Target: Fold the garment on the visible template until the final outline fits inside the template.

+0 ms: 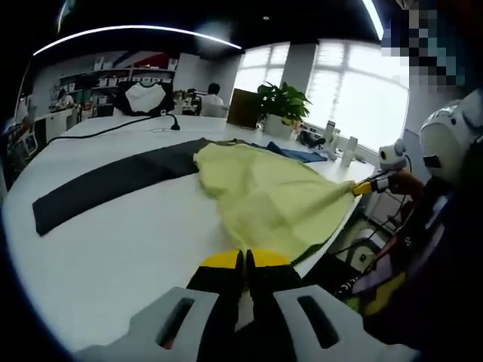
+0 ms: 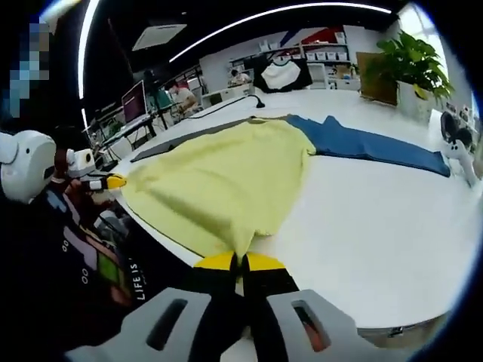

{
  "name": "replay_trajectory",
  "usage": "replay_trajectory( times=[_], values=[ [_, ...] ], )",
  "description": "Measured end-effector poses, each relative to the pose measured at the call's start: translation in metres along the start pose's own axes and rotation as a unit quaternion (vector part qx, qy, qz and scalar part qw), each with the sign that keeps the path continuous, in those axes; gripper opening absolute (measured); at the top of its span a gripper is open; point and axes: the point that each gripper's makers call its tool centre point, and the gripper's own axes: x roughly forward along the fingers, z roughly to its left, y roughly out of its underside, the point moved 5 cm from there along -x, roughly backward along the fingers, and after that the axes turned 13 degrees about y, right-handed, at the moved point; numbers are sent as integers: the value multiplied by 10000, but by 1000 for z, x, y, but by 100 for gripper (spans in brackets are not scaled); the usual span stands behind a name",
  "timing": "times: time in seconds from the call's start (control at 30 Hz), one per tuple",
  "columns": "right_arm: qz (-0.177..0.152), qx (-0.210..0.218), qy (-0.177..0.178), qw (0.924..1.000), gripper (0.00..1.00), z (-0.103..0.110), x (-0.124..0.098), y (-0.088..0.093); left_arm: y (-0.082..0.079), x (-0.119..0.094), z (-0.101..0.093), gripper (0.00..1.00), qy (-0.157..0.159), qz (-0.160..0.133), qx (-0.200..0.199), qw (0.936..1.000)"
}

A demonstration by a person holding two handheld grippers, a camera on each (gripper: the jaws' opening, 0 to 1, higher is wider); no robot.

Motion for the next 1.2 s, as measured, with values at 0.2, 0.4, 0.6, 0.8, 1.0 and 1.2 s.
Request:
replay_trajectory(
  times=[0.2,0.4,0.6,0.8,1.0,1.2],
  values=[
    [179,-61,-52,9998,1,3,-5,6,2,-2,-3,3,-49,110,183,9998],
    [347,-76,-58,9994,0,5,-7,11,2,-3,-3,3,-81,167,253,9995],
    [420,-146,-23,9990,0,6,-8,12,6,-3,-3,3,-112,338,357,9987],
    [476,-169,-39,9987,0,5,-9,14,7,-4,-2,3,-179,437,412,9980],
    [531,-193,-18,9984,0,4,-8,15,9,-4,-1,3,-222,575,494,9969],
    [463,-381,-29,9982,1,5,-8,13,9,-5,-2,3,-203,673,604,9957]
  ],
)
